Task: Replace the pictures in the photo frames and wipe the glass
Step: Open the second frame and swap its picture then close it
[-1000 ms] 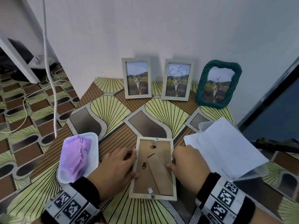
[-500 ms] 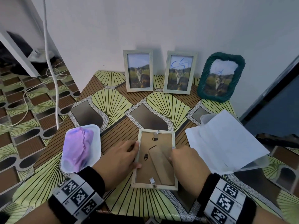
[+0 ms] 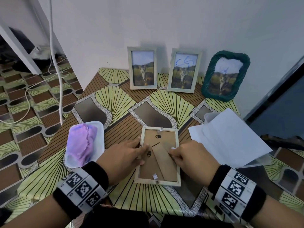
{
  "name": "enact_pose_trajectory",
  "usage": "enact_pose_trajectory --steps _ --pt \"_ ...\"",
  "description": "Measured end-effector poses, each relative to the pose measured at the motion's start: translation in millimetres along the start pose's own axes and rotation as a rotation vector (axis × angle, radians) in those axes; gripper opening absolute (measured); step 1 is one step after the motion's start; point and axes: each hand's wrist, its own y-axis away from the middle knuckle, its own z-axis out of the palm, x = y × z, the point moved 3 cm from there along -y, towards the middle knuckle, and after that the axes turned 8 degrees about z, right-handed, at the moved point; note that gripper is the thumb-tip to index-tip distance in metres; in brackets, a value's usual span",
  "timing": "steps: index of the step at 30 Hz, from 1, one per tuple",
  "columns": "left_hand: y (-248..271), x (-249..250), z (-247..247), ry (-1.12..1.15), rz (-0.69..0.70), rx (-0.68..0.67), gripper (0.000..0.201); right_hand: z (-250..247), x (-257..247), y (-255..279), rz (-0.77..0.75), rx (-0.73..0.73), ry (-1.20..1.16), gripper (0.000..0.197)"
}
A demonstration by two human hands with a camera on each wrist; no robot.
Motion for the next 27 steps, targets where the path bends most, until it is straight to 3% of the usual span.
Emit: enact_pose_trajectory --steps 3,5,7,9,11,13,16,18,21,24,27 --pt "12.0 10.8 -10.4 -0.002 0.039 0.116 0.05 -8.1 8.5 -4.5 0.124 0.001 -0.119 0.034" --pt "21.7 16.9 -12.6 0.048 0.081 0.173 0.048 -15.2 16.9 -11.3 0.207 0.083 -0.189 0.036" --pt "29.9 24.8 -8.8 0.058 0.187 0.129 0.054 -21.0 22.4 -22.1 0.204 0.184 -0.271 0.027" --pt "36.2 32.5 -1.6 0.002 0.289 0.042 0.061 -22.1 24.8 -36.0 0.152 0.185 -0.359 0.019" --pt "40.7 39.0 3.5 -0.074 0.322 -0.003 0.061 -16.7 25.7 -49.1 0.097 0.071 -0.331 0.036" --pt "43.6 41.1 7.3 -0.084 0.307 -0.024 0.058 -10.1 24.4 -57.1 0.066 -0.053 -0.27 0.05" --pt "47.7 35.9 3.4 -0.136 0.321 -0.01 0.059 -0.4 20.3 -59.0 0.021 -0.168 -0.165 0.052" --pt "49.8 28.6 -4.5 -0.204 0.331 0.006 0.067 2.5 20.0 -53.4 0.033 -0.156 -0.13 0.047" --pt "54.8 13.6 -13.7 -0.223 0.264 0.038 0.06 2.3 20.5 -38.6 0.084 -0.084 -0.078 0.033" --pt "60.7 -2.8 -14.8 -0.149 0.155 0.034 0.057 2.9 18.4 -21.2 0.099 -0.049 -0.043 0.031" --pt "66.6 -11.7 -12.8 -0.08 0.133 0.026 0.059 4.8 11.6 -0.6 0.1 -0.037 -0.084 0.032"
